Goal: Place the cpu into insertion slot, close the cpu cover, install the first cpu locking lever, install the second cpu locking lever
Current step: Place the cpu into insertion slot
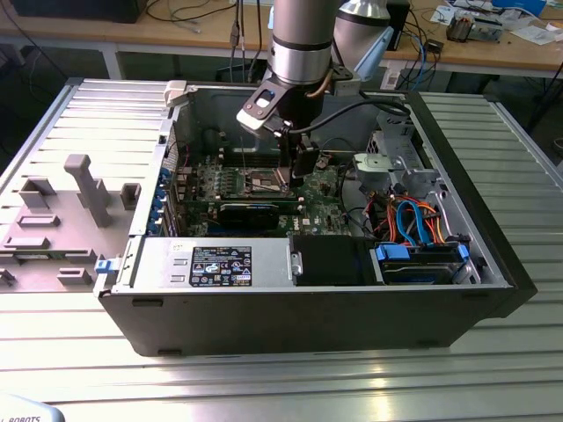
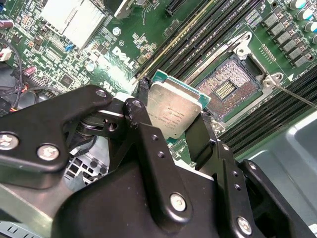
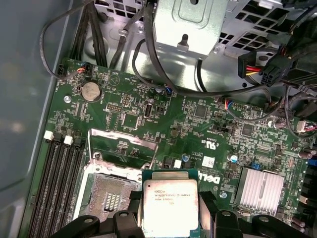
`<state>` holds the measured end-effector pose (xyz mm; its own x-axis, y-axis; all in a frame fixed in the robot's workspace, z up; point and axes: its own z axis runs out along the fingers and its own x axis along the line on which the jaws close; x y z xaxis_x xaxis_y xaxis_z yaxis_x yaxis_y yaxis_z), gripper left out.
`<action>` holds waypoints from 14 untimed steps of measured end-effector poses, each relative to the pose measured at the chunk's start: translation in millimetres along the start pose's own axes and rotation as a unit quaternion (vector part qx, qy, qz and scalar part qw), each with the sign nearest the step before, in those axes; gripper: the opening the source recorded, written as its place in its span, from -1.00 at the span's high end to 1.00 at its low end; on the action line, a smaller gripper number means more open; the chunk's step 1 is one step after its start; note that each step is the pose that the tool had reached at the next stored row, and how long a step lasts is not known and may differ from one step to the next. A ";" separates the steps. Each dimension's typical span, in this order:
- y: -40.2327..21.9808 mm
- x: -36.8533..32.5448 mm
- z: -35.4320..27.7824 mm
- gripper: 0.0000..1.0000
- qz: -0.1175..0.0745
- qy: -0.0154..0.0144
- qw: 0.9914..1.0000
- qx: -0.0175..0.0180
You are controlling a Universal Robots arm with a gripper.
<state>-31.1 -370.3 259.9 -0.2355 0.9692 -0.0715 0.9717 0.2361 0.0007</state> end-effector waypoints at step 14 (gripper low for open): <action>0.0 0.0 0.4 -0.08 0.013 -0.003 1.000 0.002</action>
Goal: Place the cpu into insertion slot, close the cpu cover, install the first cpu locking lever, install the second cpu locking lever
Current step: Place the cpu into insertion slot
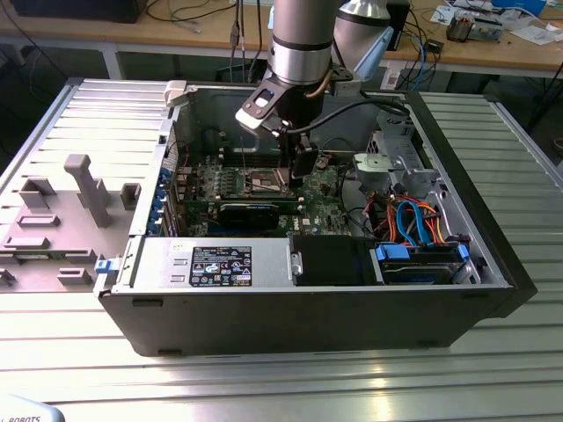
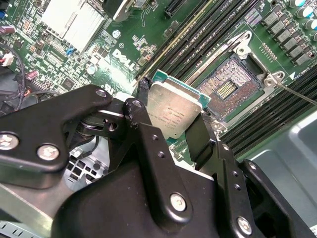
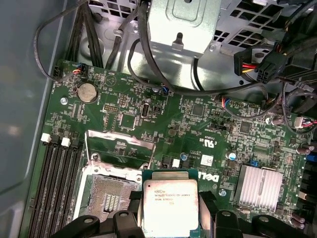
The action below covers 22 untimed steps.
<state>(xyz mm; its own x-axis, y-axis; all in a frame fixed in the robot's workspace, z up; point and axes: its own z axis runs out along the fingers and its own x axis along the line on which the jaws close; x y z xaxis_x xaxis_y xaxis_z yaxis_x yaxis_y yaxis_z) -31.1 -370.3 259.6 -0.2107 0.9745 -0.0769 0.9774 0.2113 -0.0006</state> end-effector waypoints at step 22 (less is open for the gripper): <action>0.0 0.0 0.3 -0.08 0.016 -0.004 1.000 0.002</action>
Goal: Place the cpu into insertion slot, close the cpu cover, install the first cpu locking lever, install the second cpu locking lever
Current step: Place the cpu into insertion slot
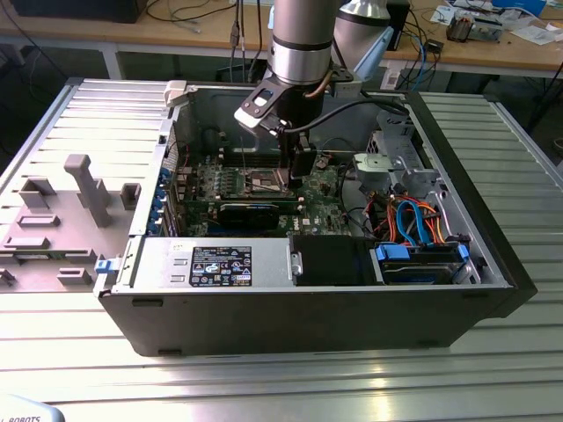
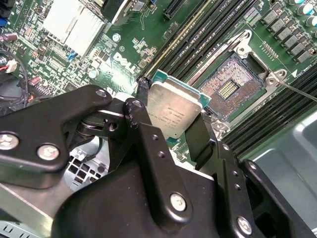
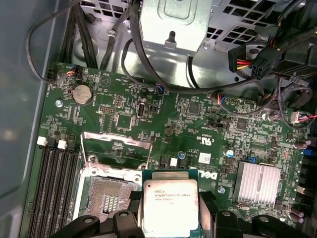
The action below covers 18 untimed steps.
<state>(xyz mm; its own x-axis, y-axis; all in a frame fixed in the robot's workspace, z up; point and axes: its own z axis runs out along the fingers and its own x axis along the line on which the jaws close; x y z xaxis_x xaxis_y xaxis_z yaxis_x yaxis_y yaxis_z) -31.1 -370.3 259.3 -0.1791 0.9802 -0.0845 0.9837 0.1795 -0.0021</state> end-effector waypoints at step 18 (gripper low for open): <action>0.0 0.0 0.4 -0.08 0.015 -0.002 1.000 0.002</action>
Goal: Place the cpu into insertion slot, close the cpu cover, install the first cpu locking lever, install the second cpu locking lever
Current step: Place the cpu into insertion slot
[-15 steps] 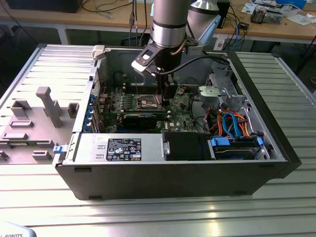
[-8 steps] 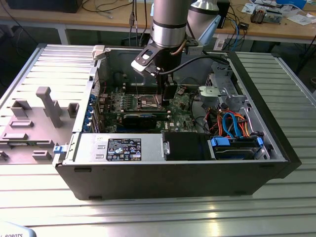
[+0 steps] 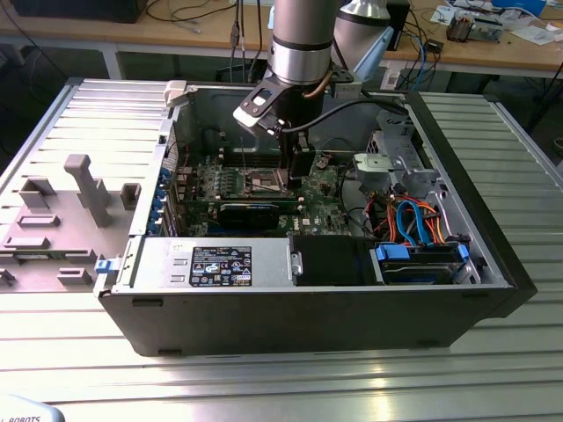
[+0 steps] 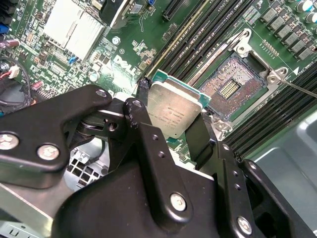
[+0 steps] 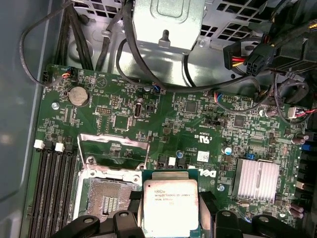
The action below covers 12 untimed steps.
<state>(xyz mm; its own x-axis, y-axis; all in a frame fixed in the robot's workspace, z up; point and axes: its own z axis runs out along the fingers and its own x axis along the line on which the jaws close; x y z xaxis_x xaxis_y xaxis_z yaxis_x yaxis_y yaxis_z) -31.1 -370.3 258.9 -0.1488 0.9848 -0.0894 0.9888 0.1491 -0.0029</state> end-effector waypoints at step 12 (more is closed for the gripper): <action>0.0 0.0 0.2 -0.08 0.008 -0.001 1.000 0.001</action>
<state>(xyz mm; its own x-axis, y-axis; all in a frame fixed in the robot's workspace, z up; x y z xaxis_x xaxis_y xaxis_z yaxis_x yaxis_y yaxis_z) -31.1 -370.3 258.6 -0.1321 0.9869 -0.0923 0.9912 0.1323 -0.0034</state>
